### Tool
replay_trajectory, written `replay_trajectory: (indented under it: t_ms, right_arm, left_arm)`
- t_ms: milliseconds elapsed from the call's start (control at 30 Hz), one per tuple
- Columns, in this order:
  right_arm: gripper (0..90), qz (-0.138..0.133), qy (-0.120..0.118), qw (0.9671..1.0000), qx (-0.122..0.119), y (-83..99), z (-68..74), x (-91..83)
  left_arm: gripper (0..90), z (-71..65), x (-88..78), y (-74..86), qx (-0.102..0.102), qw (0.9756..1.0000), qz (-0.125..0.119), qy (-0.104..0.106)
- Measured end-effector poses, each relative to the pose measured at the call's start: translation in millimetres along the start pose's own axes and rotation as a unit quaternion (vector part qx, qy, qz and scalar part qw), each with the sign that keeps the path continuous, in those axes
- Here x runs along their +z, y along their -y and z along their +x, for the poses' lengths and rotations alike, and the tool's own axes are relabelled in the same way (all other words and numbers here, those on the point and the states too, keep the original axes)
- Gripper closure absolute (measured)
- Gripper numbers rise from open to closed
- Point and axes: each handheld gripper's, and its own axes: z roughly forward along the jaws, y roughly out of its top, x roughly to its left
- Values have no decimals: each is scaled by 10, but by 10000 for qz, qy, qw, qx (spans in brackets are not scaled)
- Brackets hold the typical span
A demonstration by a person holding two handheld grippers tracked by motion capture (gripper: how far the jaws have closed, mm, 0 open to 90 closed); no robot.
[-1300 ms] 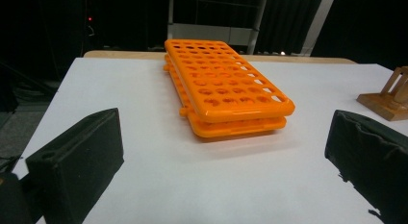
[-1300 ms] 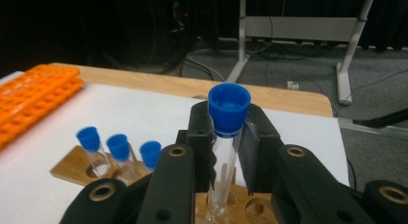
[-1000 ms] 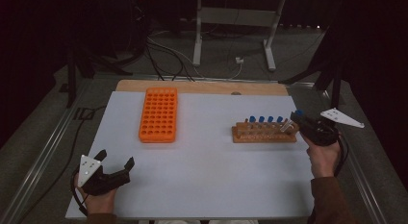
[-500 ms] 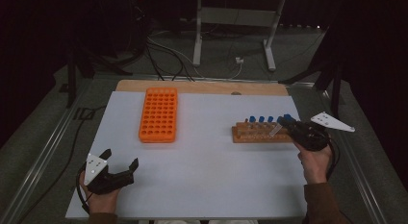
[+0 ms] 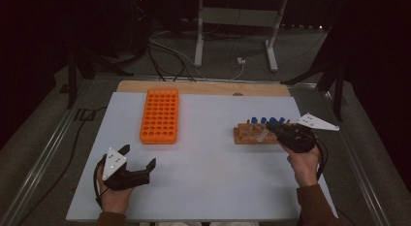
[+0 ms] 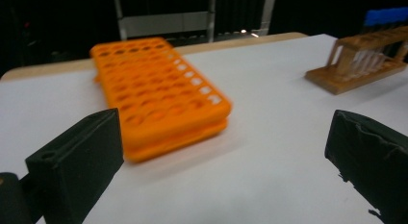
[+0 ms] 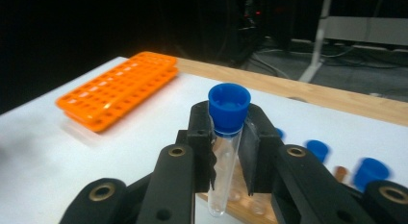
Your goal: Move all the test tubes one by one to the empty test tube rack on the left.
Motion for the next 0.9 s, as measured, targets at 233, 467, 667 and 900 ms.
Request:
replay_trajectory:
  t_ms: [233,467,667,900]
  right_arm:
    - [767,31,-199,9998,-9,-6,100,71]
    - [766,127,-375,9991,-125,-7,231,144]
    - [766,132,-580,9981,-148,-16,339,173]
    - [766,193,-756,9966,-278,-20,490,215]
  left_arm:
    - [9,-255,302,-213,132,9993,-41,353]
    - [10,-641,661,-408,429,9964,3,731]
    - [46,-962,938,-529,561,9927,112,1066]
    - [83,-1302,1224,-583,624,9872,270,1444]
